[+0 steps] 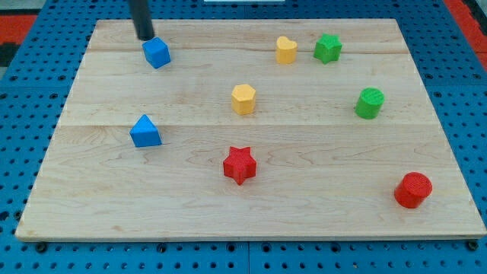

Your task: Move the blue cube slightly right

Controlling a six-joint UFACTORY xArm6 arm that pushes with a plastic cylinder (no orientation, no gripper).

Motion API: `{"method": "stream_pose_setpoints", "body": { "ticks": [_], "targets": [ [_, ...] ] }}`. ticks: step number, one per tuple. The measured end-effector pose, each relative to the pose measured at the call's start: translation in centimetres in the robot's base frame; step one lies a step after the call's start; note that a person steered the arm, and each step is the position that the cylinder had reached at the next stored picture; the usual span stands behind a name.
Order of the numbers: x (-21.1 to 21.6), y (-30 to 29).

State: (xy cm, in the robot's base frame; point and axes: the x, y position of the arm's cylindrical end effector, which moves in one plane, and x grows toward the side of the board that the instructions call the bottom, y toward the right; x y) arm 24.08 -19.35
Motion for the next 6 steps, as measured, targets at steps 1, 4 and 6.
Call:
{"method": "stream_pose_setpoints", "body": {
  "ticks": [1, 4, 6],
  "targets": [
    [0.0, -0.2],
    [2.4, -2.2],
    [3.3, 4.5]
  ]
}}
